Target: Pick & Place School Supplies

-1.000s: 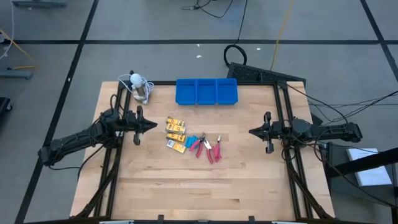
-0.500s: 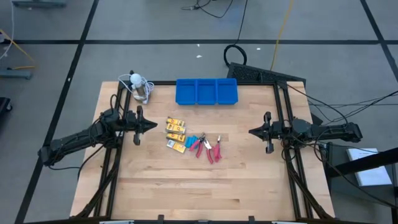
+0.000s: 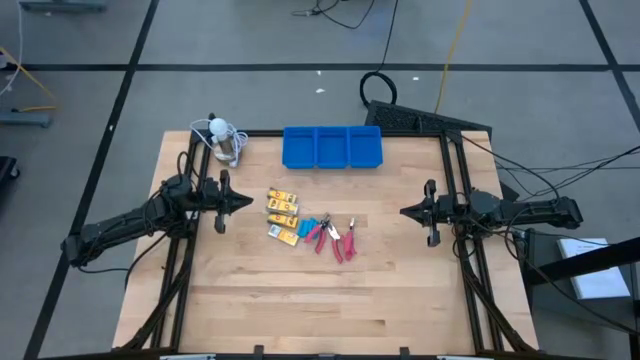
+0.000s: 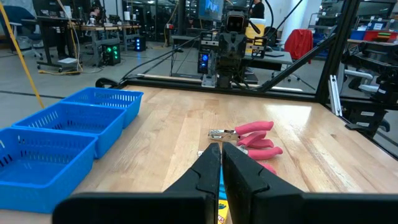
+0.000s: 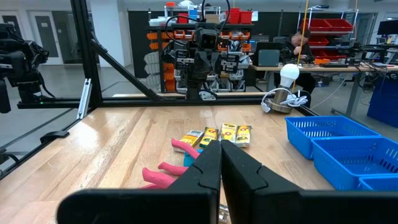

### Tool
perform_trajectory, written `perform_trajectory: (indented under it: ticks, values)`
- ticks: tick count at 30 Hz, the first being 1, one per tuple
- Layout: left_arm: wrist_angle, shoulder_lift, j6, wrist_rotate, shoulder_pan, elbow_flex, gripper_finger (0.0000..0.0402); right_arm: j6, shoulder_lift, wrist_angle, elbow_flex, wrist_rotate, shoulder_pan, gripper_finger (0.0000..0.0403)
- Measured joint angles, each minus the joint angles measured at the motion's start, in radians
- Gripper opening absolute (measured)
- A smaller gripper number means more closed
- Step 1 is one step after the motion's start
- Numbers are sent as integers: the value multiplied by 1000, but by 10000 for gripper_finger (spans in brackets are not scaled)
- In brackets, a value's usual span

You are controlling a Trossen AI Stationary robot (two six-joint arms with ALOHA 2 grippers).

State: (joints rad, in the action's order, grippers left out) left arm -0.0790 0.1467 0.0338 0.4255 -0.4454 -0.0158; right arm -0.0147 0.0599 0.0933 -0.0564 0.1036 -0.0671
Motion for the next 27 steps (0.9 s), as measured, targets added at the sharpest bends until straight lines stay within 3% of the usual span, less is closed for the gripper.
perform_trajectory:
  ticks: [6, 12, 14, 17, 19, 24, 27]
  values:
    - [0, 0, 0, 0, 0, 0, 19, 37, 0, 92, 0, 0, 0, 4]
    - [0, 0, 0, 0, 0, 0, 19, -150, 1, 274, 0, 2, 0, 4]
    - [0, 0, 0, 0, 0, 0, 19, -98, 9, 325, 0, 6, 3, 4]
    - [0, 0, 0, 0, 0, 0, 19, 44, 20, 321, 0, 99, 7, 4]
    - [0, 0, 0, -4, 0, 0, 19, 33, 37, 307, 0, 139, 7, 4]
    - [0, 0, 0, -8, 0, 0, 19, -111, 172, 376, 0, 127, 6, 6]
    - [0, 0, 0, -8, 0, 0, 19, -166, 320, 526, 0, 108, 6, 23]
